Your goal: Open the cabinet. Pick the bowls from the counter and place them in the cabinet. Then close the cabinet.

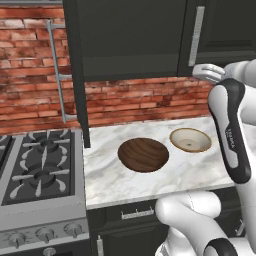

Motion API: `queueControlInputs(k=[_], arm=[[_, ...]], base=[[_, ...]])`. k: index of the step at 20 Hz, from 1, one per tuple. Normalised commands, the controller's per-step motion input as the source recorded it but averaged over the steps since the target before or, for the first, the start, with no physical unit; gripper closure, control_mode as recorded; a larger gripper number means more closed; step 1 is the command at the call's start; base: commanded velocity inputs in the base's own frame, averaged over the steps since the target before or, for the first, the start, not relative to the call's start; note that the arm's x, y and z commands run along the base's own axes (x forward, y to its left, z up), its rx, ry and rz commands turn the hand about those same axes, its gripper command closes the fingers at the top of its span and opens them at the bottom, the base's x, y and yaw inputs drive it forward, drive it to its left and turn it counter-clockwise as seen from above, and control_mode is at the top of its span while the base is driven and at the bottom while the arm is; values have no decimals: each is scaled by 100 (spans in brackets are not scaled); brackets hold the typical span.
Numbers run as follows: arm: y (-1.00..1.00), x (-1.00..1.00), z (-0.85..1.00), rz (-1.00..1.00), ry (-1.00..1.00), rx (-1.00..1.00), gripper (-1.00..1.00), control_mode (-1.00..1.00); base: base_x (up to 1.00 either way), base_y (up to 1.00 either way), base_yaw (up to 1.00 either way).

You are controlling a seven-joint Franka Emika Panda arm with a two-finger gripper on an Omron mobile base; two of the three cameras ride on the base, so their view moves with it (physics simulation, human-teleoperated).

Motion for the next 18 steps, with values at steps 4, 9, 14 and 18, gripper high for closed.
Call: queueControlInputs(k=[4,9,14,18], arm=[[-15,0,0,4,0,-3,-100,-100],[-8,2,0,2,0,-2,-100,-100],[-7,1,3,0,-1,-8,-100,-100],[0,11,2,0,3,-7,-100,-100]], base=[[0,0,0],[0,0,0],[0,0,0],[0,0,0]])
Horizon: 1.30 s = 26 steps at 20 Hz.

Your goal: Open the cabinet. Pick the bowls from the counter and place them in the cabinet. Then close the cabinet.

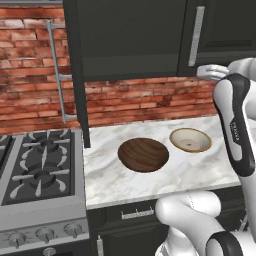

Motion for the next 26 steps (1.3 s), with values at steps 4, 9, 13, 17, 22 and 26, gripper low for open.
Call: queueControlInputs(k=[4,9,13,17,22,26], arm=[[0,18,10,0,0,-6,-100,-100],[-4,21,4,3,0,-1,-100,-100],[-5,41,0,11,0,0,-100,-100],[-11,54,0,8,-2,-1,-100,-100],[-9,51,1,0,0,-1,-100,-100],[-6,46,5,0,0,-3,-100,-100]], base=[[0,0,0],[0,0,0],[0,0,0],[0,0,0],[0,0,0],[0,0,0]])
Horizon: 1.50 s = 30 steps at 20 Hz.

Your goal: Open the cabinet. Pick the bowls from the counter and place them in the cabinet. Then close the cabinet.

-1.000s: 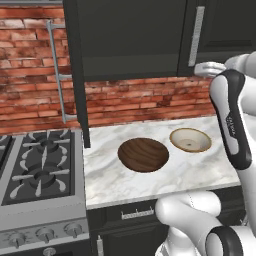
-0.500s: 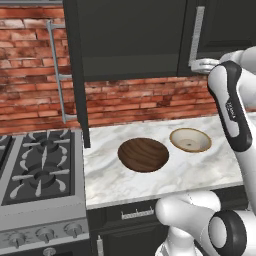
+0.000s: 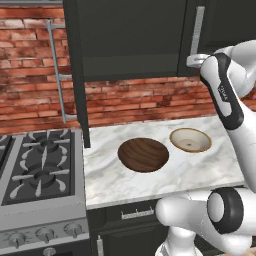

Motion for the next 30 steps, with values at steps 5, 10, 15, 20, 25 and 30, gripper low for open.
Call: queueControlInputs(k=[5,10,15,20,25,30], arm=[[-9,44,7,0,0,-1,-100,-100],[-10,38,1,0,-3,0,-100,-100],[-17,34,0,0,-2,0,-100,-100],[-9,46,0,0,0,-1,-100,-100],[0,51,0,0,0,-4,-100,-100],[0,54,0,-1,0,-5,-100,-100]], base=[[0,0,0],[0,0,0],[0,0,0],[0,0,0],[0,0,0],[0,0,0]])
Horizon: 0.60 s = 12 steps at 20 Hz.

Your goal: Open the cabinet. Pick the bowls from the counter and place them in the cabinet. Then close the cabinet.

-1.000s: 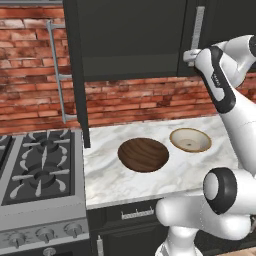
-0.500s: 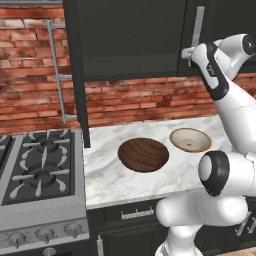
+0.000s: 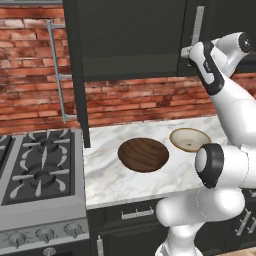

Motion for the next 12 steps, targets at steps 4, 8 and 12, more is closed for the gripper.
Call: queueControlInputs(k=[4,8,12], arm=[[19,56,-11,-2,0,-10,100,-100],[-1,27,-24,-16,-9,-13,100,-100],[-73,14,-35,-21,-13,-3,100,-100]], base=[[0,0,0],[0,0,0],[0,0,0]])
